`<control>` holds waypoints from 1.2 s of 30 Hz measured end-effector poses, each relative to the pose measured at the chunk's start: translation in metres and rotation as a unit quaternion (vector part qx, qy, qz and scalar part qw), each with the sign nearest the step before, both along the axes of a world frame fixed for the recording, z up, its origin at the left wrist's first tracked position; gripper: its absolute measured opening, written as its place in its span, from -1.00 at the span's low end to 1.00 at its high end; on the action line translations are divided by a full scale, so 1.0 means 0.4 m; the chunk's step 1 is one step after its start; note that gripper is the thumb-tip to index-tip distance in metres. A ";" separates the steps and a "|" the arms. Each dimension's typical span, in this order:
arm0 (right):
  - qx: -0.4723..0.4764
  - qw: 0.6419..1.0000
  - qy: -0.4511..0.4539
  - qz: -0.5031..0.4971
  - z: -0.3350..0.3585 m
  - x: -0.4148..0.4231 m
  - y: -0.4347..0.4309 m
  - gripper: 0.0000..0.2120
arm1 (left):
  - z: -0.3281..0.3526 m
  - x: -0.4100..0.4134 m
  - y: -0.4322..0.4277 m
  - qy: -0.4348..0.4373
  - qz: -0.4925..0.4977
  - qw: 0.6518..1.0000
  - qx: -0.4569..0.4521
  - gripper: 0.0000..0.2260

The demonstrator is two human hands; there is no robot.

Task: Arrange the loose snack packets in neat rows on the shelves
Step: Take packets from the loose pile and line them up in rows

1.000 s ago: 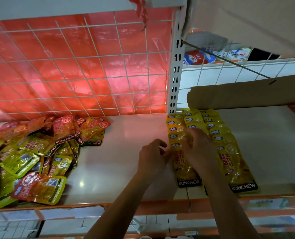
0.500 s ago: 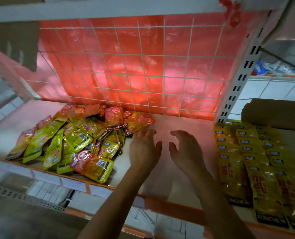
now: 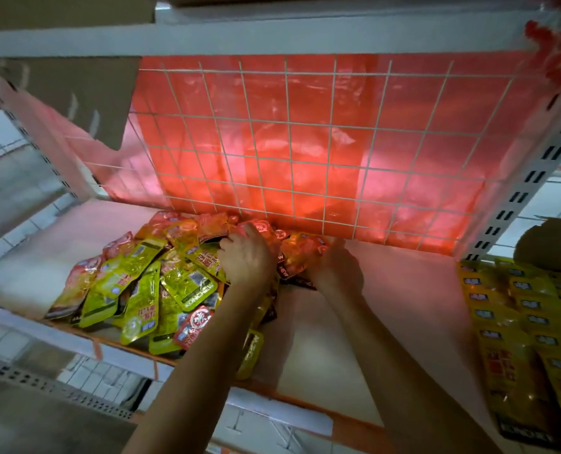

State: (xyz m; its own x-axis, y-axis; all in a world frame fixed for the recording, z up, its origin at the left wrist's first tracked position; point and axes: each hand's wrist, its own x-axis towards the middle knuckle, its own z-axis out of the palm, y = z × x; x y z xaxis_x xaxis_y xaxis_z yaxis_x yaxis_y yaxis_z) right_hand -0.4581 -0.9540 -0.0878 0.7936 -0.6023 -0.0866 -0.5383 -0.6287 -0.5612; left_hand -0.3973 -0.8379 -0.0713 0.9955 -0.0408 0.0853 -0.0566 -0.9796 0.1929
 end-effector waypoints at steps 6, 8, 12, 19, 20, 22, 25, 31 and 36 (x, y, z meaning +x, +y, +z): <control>0.013 0.998 0.044 -0.037 -0.016 0.049 0.008 -0.10 | -0.043 -0.003 -0.015 -0.008 -0.013 1.000 -0.007 -0.53; 0.028 0.998 0.038 -0.043 -0.017 0.055 0.004 -0.10 | -0.042 -0.014 -0.012 -0.016 -0.023 1.000 0.011 -0.53; 0.061 0.996 -0.023 -0.062 -0.016 0.040 0.011 -0.11 | -0.031 -0.042 -0.004 -0.024 -0.057 0.997 -0.053 -0.57; 0.177 0.963 -0.172 -0.107 -0.018 -0.064 -0.011 -0.63 | -0.033 -0.102 -0.018 -0.026 -0.131 0.948 -0.290 -0.70; 0.194 0.957 -0.178 -0.121 -0.019 -0.085 -0.023 -0.71 | -0.035 -0.113 -0.026 -0.026 -0.145 0.938 -0.313 -0.72; 0.237 0.940 -0.193 -0.153 -0.020 -0.129 -0.050 -0.72 | -0.036 -0.137 -0.052 0.000 -0.174 0.910 -0.376 -0.76; 0.280 0.920 -0.216 -0.170 -0.011 -0.201 -0.094 -0.64 | -0.035 -0.178 -0.108 0.072 -0.193 0.880 -0.427 -0.74; 0.261 0.907 -0.270 -0.192 0.010 -0.391 -0.204 -0.60 | -0.025 -0.304 -0.244 0.297 -0.168 0.768 -0.542 -0.92; 0.235 0.906 -0.274 -0.220 0.030 -0.587 -0.314 -0.64 | -0.011 -0.462 -0.366 0.390 -0.175 0.707 -0.563 -0.87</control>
State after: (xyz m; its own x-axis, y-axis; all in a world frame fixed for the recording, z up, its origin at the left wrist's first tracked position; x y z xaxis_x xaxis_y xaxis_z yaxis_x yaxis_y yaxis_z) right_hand -0.6930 -1.0796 -0.0757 0.4865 -0.8700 -0.0808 -0.2388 -0.0435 -0.9701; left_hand -0.5820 -0.9841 -0.0759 0.7028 -0.6403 -0.3099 0.2959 -0.1330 0.9459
